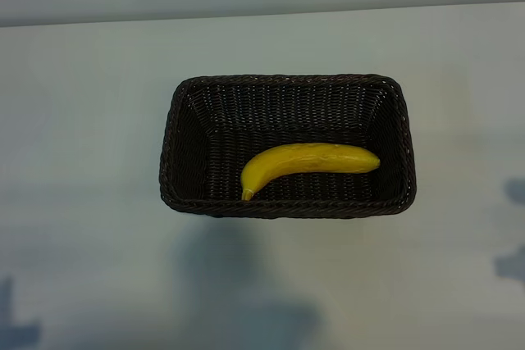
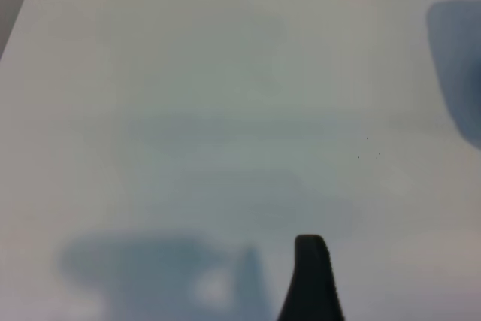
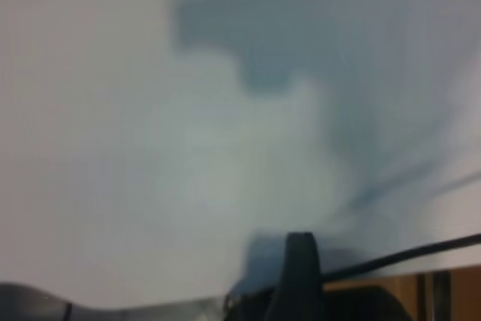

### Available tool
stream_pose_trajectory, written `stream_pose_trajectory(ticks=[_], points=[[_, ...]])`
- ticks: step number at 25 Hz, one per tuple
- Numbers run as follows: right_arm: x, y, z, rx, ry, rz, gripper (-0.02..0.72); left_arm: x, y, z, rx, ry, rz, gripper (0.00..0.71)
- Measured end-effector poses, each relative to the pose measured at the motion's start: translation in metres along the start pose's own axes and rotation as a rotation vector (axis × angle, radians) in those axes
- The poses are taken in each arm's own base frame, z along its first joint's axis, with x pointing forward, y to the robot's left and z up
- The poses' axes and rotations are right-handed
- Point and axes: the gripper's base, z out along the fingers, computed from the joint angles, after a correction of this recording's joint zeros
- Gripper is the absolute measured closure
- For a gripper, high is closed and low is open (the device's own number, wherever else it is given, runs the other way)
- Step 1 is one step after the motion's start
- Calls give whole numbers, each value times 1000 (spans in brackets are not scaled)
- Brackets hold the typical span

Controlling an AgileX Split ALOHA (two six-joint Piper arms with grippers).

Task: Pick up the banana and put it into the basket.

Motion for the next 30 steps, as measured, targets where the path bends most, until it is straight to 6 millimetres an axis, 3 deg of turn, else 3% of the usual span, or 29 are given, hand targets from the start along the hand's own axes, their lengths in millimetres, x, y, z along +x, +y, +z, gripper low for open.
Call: stream_pose_trajectory(ticks=[15,23,30], points=[[60,3,-56,15,-557,5,112,0,0,0,0,0,0,138],[88,4,-67,21,-757,3,112,0,0,0,0,0,0,138],[90,4,-68,20,-767,4,112,0,0,0,0,0,-2,138]])
